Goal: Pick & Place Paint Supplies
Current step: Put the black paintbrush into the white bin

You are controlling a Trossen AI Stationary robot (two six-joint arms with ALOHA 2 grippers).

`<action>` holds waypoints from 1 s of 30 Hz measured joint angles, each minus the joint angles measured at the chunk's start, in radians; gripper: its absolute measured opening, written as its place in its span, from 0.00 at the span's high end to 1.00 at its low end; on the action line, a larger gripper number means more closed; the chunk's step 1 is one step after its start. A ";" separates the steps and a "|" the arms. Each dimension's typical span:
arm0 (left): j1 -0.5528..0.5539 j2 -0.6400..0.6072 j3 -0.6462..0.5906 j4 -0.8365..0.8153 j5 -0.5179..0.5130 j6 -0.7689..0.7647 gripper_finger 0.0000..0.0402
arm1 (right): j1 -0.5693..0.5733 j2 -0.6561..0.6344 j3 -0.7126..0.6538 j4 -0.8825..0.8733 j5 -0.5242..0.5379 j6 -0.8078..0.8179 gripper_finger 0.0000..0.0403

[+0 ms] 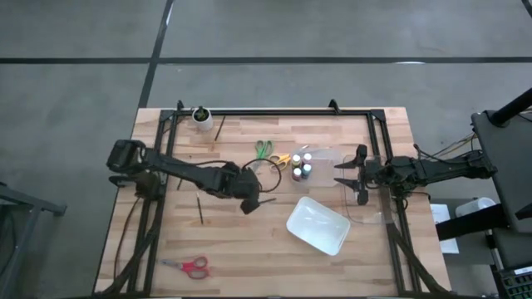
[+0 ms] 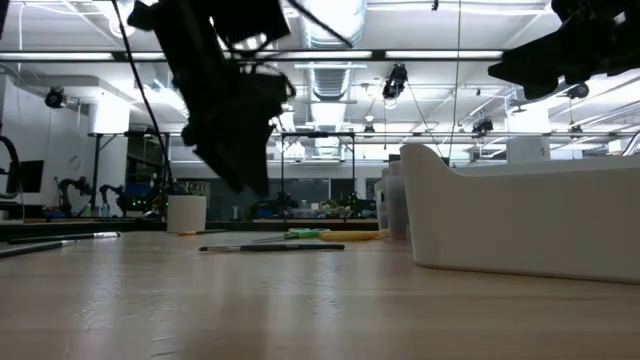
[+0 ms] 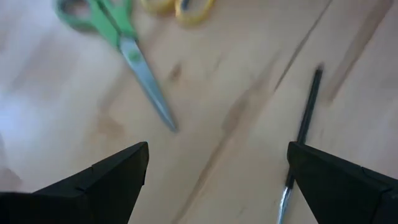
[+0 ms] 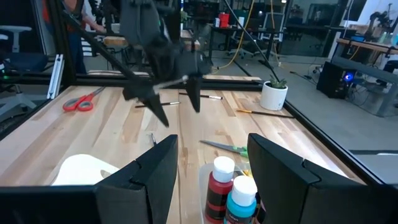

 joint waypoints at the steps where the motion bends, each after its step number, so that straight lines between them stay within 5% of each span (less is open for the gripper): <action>1: 0.004 0.013 -0.005 0.004 0.023 0.003 0.03 | 0.000 0.000 0.000 0.000 0.000 -0.001 0.52; 21: -0.036 0.084 -0.012 0.134 0.160 0.108 0.03 | 0.000 0.000 0.000 0.000 0.000 -0.003 0.52; 30: -0.034 0.088 -0.013 0.219 0.182 0.275 0.04 | 0.000 0.000 0.000 0.000 0.000 -0.001 0.52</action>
